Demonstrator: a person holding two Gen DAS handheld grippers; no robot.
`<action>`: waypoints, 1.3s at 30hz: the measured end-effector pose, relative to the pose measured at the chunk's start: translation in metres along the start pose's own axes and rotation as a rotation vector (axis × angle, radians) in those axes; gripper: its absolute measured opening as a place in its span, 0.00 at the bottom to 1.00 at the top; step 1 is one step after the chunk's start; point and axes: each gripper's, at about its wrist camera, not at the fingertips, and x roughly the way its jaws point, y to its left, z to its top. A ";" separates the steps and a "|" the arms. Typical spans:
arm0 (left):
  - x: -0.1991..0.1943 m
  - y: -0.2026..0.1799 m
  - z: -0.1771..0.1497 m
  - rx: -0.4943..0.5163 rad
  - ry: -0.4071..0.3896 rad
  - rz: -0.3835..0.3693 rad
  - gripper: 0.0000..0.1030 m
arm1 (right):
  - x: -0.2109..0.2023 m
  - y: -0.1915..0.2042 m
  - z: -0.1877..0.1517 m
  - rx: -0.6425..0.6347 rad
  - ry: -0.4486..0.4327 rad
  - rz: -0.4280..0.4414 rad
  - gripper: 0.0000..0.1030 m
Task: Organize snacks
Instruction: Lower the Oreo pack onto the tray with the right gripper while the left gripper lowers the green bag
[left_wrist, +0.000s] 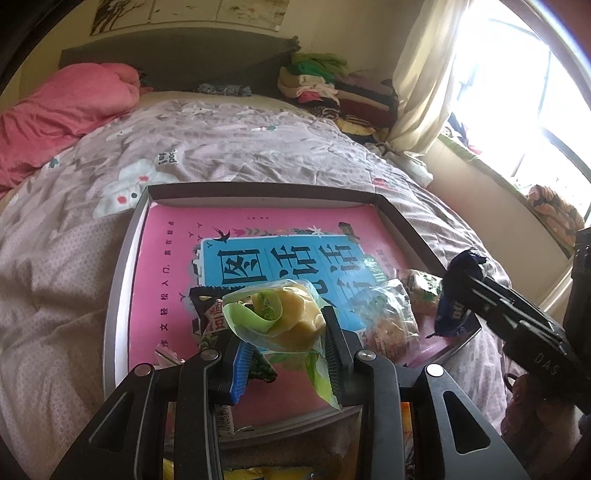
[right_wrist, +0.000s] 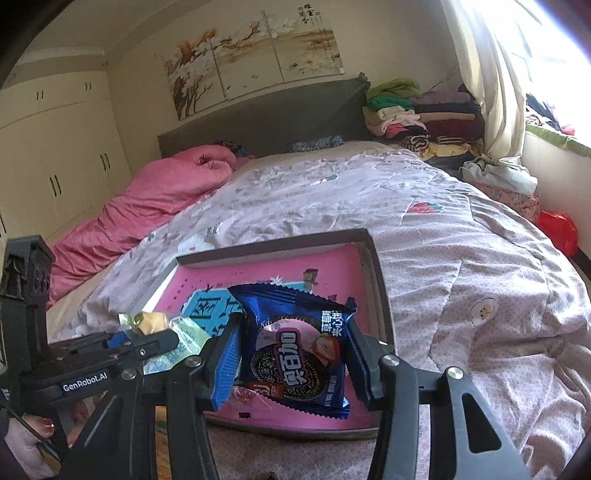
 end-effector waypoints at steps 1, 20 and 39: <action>0.000 0.000 0.000 0.000 0.001 -0.002 0.35 | 0.001 0.001 0.000 -0.003 0.004 0.000 0.50; -0.002 0.001 -0.001 0.001 0.014 -0.006 0.35 | 0.015 0.010 -0.010 -0.057 0.072 0.008 0.50; -0.004 0.008 -0.003 -0.014 0.015 -0.007 0.35 | 0.020 0.016 -0.019 -0.073 0.120 0.043 0.50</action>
